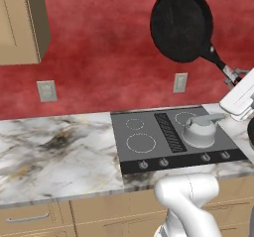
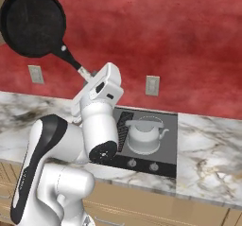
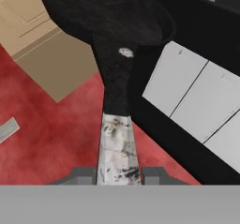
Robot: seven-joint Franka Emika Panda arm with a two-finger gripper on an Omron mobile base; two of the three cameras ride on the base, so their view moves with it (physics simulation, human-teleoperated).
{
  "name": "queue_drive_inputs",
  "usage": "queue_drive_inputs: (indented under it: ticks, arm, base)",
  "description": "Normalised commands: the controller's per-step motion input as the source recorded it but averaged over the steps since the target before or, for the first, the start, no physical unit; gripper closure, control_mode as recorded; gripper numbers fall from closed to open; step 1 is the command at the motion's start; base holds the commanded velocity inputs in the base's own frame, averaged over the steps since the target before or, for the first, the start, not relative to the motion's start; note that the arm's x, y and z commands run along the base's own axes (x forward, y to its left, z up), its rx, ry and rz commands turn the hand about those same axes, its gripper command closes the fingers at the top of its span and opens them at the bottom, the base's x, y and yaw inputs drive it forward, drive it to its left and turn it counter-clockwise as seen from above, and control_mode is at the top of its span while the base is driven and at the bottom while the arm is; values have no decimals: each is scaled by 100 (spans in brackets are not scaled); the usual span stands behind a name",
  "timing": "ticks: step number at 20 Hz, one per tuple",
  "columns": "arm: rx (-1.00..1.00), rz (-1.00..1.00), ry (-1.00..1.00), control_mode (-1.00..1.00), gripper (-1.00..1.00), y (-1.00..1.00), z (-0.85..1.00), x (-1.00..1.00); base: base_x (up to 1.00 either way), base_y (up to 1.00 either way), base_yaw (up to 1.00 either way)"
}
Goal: Pick the pan from the cabinet and place it on the stove. Then turn on the stove burner for the pan.
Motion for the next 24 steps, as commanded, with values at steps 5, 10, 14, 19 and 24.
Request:
queue_drive_inputs:
  ticks: [5, 10, 14, 19, 24]
  arm:
    - [0, 0, 0, 100, 100, 0, 0, 0]
    - [0, 0, 0, 100, 100, 0, 0, 0]
    - [0, 0, 0, 100, 100, 0, 0, 0]
    - [0, 0, 2, -100, 100, 5, -2, 1]
    - [-3, 0, 16, -100, 100, 34, -19, 15]
  base:
    - [17, 17, -5]
    - [2, 4, -1]
    - [0, 1, 0]
    - [2, 10, 0]
    - [0, 0, 0]
